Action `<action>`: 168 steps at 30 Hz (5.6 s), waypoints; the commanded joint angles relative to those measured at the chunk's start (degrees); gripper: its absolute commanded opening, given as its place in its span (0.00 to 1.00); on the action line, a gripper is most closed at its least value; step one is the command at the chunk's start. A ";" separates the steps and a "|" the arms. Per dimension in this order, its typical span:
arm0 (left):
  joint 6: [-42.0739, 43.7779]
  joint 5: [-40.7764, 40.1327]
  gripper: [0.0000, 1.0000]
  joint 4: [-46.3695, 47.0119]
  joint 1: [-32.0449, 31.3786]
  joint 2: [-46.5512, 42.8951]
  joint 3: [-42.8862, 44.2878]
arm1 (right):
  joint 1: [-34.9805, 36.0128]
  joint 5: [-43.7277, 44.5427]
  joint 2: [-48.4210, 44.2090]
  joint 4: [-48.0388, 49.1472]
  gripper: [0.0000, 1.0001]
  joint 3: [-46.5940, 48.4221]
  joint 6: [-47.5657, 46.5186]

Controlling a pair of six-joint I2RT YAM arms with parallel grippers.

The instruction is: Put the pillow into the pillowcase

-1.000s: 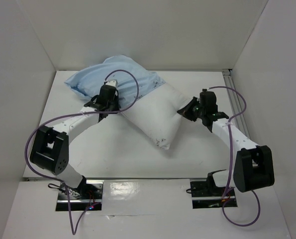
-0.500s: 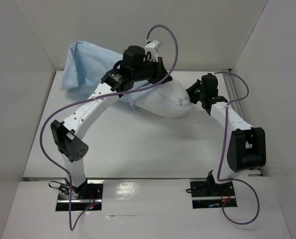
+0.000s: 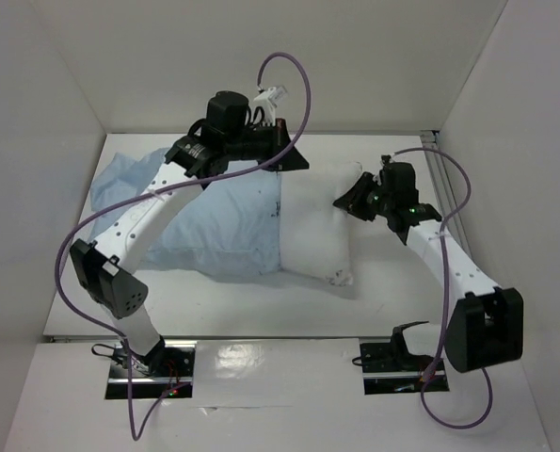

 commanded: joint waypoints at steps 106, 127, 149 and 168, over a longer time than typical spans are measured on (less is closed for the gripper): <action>10.37 -25.28 0.10 -17.51 -2.65 19.69 27.59 | 4.29 -15.26 -7.76 -37.40 0.00 15.69 -15.43; 15.31 -41.54 0.61 -16.80 5.00 -3.03 4.25 | -19.71 -4.00 11.07 -10.90 0.93 21.30 -9.43; 16.62 -51.05 0.68 -14.34 11.24 7.85 -4.91 | 4.10 -14.29 9.83 -4.85 1.00 6.19 -9.63; 14.26 -18.64 0.00 -23.30 13.97 13.38 38.07 | -2.19 -24.06 18.90 39.42 0.00 21.03 22.53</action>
